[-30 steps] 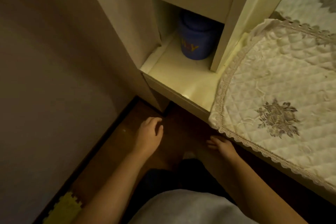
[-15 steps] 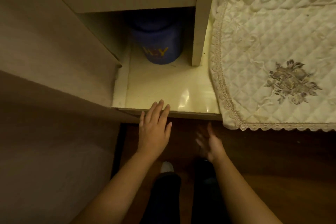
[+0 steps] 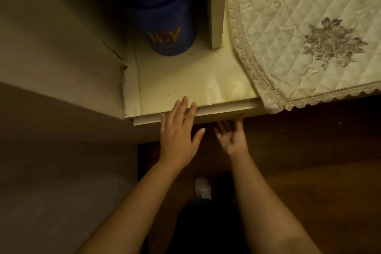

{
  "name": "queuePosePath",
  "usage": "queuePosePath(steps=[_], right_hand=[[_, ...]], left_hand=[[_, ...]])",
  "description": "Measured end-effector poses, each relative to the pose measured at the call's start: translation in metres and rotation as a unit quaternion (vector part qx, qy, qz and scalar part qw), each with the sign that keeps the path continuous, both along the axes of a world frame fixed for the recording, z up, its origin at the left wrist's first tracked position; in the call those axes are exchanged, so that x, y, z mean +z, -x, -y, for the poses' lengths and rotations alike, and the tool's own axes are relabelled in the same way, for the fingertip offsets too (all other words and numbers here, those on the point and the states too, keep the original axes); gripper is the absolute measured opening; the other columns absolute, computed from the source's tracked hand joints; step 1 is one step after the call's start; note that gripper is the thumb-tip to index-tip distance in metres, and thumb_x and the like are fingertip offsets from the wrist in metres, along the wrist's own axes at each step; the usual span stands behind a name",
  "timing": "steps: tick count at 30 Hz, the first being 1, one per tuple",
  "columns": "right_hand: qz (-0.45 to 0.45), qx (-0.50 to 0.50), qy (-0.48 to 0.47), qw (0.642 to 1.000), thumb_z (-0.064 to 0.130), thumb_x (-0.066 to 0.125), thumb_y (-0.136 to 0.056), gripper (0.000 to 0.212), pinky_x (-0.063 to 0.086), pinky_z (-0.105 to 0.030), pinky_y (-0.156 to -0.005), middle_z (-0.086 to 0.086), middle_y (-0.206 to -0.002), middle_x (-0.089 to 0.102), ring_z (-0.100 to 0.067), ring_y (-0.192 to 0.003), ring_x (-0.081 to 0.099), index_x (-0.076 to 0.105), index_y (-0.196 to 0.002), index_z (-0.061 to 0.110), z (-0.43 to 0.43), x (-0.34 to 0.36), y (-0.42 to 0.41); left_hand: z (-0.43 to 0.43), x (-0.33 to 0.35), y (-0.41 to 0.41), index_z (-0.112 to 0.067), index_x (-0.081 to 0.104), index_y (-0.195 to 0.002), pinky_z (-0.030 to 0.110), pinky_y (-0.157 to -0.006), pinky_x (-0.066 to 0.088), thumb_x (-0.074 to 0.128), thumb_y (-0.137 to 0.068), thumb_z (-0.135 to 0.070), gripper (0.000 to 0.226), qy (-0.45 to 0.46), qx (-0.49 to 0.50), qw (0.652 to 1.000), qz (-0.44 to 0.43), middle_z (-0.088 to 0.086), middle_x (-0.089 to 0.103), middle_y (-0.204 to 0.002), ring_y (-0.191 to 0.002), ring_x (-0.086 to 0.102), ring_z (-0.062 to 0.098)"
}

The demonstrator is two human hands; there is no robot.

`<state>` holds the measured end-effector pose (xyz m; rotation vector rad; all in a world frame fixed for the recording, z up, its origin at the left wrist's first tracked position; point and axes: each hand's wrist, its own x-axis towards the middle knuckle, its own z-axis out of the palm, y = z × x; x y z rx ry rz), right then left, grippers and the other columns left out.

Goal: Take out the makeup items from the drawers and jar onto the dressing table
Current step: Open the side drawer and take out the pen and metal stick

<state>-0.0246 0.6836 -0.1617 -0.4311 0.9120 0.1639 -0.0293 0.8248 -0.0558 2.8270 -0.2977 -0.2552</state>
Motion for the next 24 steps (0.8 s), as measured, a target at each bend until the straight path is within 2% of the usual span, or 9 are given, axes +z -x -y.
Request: queuePosePath(steps=[3,6,9,12,16,18,20,22,24], right_hand=[[-0.014,0.011,0.002,1.000,0.054,0.044,-0.083,0.065,0.033,-0.041,-0.104,-0.010,-0.144,0.041,-0.025,-0.123,0.044,0.036,-0.138,0.020,0.004,-0.002,0.009],[-0.032,0.000,-0.004,0.999,0.054,0.044,-0.083,0.066,0.033,-0.043,-0.105,-0.010,-0.142,0.043,-0.025,-0.117,0.047,0.035,-0.138,0.020,0.006,0.000,0.039],[-0.055,-0.015,0.001,0.998,0.057,0.041,-0.084,0.064,0.034,-0.043,-0.103,-0.009,-0.127,0.052,-0.026,-0.110,0.051,0.040,-0.134,0.017,0.005,0.003,0.073],[-0.069,-0.020,0.001,0.997,0.060,0.041,-0.083,0.056,0.034,-0.043,-0.103,-0.010,-0.132,0.048,-0.028,-0.123,0.046,0.050,-0.117,0.017,0.003,0.010,0.097],[-0.075,-0.010,0.001,0.997,0.059,0.038,-0.084,0.050,0.032,-0.042,-0.105,-0.011,-0.143,0.040,-0.029,-0.133,0.038,0.052,-0.106,0.017,0.005,0.021,0.121],[-0.067,0.004,0.009,0.998,0.059,0.037,-0.085,0.055,0.030,-0.044,-0.110,-0.012,-0.145,0.039,-0.029,-0.133,0.038,0.049,-0.118,0.016,0.005,0.026,0.136],[-0.059,0.031,0.031,0.997,0.055,0.036,-0.087,0.062,0.029,-0.044,-0.112,-0.012,-0.145,0.040,-0.029,-0.133,0.039,0.038,-0.135,0.016,0.007,0.031,0.153],[-0.050,0.067,0.071,0.994,0.046,0.039,-0.090,0.057,0.033,-0.042,-0.107,-0.012,-0.144,0.043,-0.028,-0.129,0.045,0.035,-0.139,0.016,0.012,0.038,0.170],[-0.039,0.077,0.110,0.990,0.037,0.042,-0.092,0.051,0.041,-0.038,-0.098,-0.012,-0.138,0.049,-0.026,-0.116,0.054,0.036,-0.137,0.013,0.019,0.050,0.185]], left_hand=[[-0.005,0.000,-0.001,-0.022,0.026,-0.139,0.040,-0.111,0.000,0.039,-0.090,-0.040,0.054,0.034,-0.003,0.999,0.004,0.003,0.015,-0.154,-0.138,0.000,0.011],[-0.017,0.000,0.021,-0.016,0.045,-0.128,0.043,-0.109,0.015,0.033,-0.086,-0.039,0.049,0.072,0.006,0.997,0.022,0.009,0.036,-0.146,-0.136,0.022,0.021],[-0.030,-0.007,0.046,-0.016,0.053,-0.121,0.044,-0.106,0.026,0.040,-0.086,-0.038,0.044,0.079,0.017,0.997,0.001,0.011,0.048,-0.137,-0.128,0.039,0.029],[-0.041,-0.016,0.066,-0.013,0.059,-0.115,0.044,-0.101,0.033,0.056,-0.086,-0.032,0.035,0.089,0.041,0.994,-0.039,0.011,0.056,-0.121,-0.117,0.047,0.028],[-0.044,-0.020,0.094,-0.009,0.063,-0.104,0.033,-0.091,0.031,0.059,-0.084,-0.031,0.030,0.101,0.071,0.991,-0.049,0.011,0.059,-0.104,-0.102,0.052,0.026],[-0.043,-0.018,0.106,-0.010,0.063,-0.104,0.030,-0.090,0.029,0.058,-0.084,-0.032,0.030,0.109,0.085,0.989,-0.057,0.010,0.059,-0.104,-0.103,0.050,0.024],[-0.043,-0.017,0.118,-0.010,0.062,-0.105,0.033,-0.092,0.032,0.057,-0.085,-0.032,0.030,0.113,0.088,0.988,-0.065,0.009,0.058,-0.107,-0.105,0.050,0.024],[-0.043,-0.014,0.127,-0.010,0.061,-0.106,0.035,-0.095,0.033,0.056,-0.086,-0.032,0.031,0.115,0.090,0.987,-0.073,0.009,0.058,-0.110,-0.108,0.049,0.024],[-0.042,-0.010,0.132,-0.010,0.060,-0.108,0.036,-0.097,0.033,0.055,-0.087,-0.032,0.031,0.117,0.093,0.985,-0.085,0.009,0.057,-0.112,-0.110,0.048,0.025]])
